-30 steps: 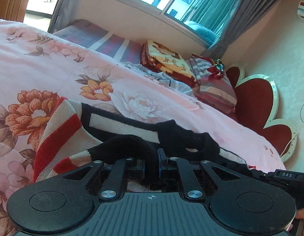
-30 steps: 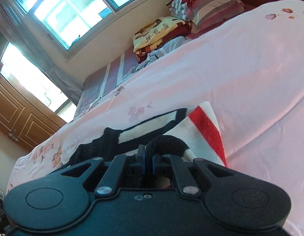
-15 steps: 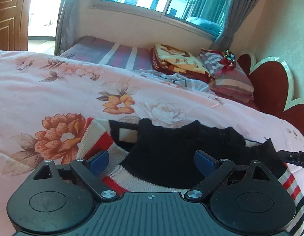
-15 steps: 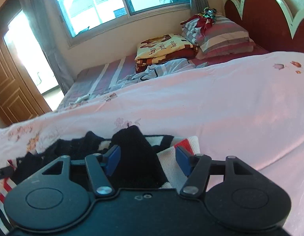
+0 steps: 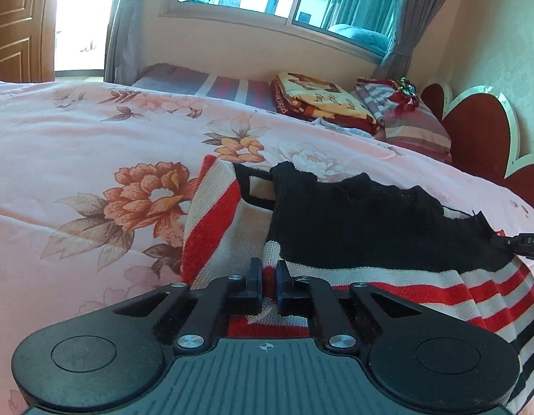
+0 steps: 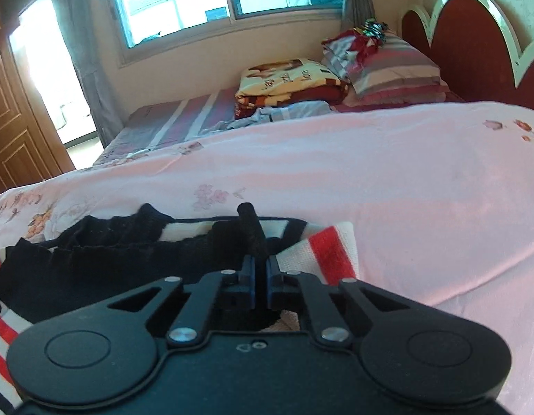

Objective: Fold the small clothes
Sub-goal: 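Lay the hem flat and open both grippers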

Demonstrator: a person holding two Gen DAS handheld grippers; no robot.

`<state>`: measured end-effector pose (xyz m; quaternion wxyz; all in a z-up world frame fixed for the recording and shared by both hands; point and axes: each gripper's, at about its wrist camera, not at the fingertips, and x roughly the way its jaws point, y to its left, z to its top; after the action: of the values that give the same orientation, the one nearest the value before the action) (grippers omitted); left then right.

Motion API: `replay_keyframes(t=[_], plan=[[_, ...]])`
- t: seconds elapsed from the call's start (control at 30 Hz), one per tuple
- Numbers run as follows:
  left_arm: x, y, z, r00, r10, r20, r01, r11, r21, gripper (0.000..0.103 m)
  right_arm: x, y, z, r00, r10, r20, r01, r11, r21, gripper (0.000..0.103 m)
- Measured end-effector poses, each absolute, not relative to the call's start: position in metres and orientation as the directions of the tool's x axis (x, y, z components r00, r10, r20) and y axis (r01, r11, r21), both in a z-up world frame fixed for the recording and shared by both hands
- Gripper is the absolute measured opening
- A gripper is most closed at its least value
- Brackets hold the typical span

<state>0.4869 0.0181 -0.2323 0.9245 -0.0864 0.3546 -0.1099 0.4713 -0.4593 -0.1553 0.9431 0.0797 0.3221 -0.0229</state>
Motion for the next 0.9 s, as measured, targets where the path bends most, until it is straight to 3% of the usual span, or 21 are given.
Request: replay_keyframes(t=[0.17, 0.23, 0.3, 0.47, 0.5, 0.57, 0.6, 0.63, 0.9], plan=[[0.478, 0.015, -0.228, 0.713, -0.27, -0.647, 0.155, 0.961, -0.231, 0.008, 0.466, -0.458, -0.152, 0.774, 0.01, -0.633, 0.075, 0.991, 0.107, 0.008], [0.472, 0.016, -0.228, 0.717, -0.265, -0.644, 0.148, 0.962, -0.231, 0.008, 0.459, -0.458, -0.155, 0.78, -0.009, -0.626, 0.08, 0.993, 0.085, 0.016], [0.471, 0.014, -0.224, 0.723, -0.243, -0.646, 0.134, 0.968, -0.214, 0.009, 0.454, -0.458, -0.154, 0.784, -0.027, -0.62, 0.094, 0.993, 0.074, 0.017], [0.466, -0.004, -0.194, 0.756, -0.275, -0.594, 0.199, 0.961, -0.192, 0.009, 0.439, -0.443, -0.127, 0.843, -0.009, -0.538, 0.063, 0.995, 0.081, 0.022], [0.471, -0.009, -0.19, 0.75, -0.285, -0.597, 0.208, 0.958, -0.195, 0.013, 0.442, -0.434, -0.125, 0.842, -0.001, -0.539, 0.036, 0.998, 0.055, 0.023], [0.481, -0.02, -0.186, 0.741, -0.304, -0.599, 0.216, 0.952, -0.216, 0.044, 0.451, -0.421, -0.126, 0.835, 0.013, -0.55, 0.011, 0.999, 0.04, 0.023], [0.485, -0.027, -0.184, 0.743, -0.305, -0.596, 0.215, 0.952, -0.219, 0.069, 0.456, -0.416, -0.128, 0.83, 0.02, -0.557, 0.007, 0.999, 0.047, 0.023], [0.487, -0.033, -0.181, 0.751, -0.306, -0.585, 0.218, 0.951, -0.217, 0.078, 0.461, -0.413, -0.13, 0.826, 0.027, -0.563, 0.004, 0.999, 0.054, 0.023], [0.482, -0.048, -0.176, 0.755, -0.311, -0.578, 0.255, 0.95, -0.177, 0.078, 0.465, -0.408, -0.141, 0.819, 0.012, -0.573, 0.009, 0.999, 0.034, 0.026]])
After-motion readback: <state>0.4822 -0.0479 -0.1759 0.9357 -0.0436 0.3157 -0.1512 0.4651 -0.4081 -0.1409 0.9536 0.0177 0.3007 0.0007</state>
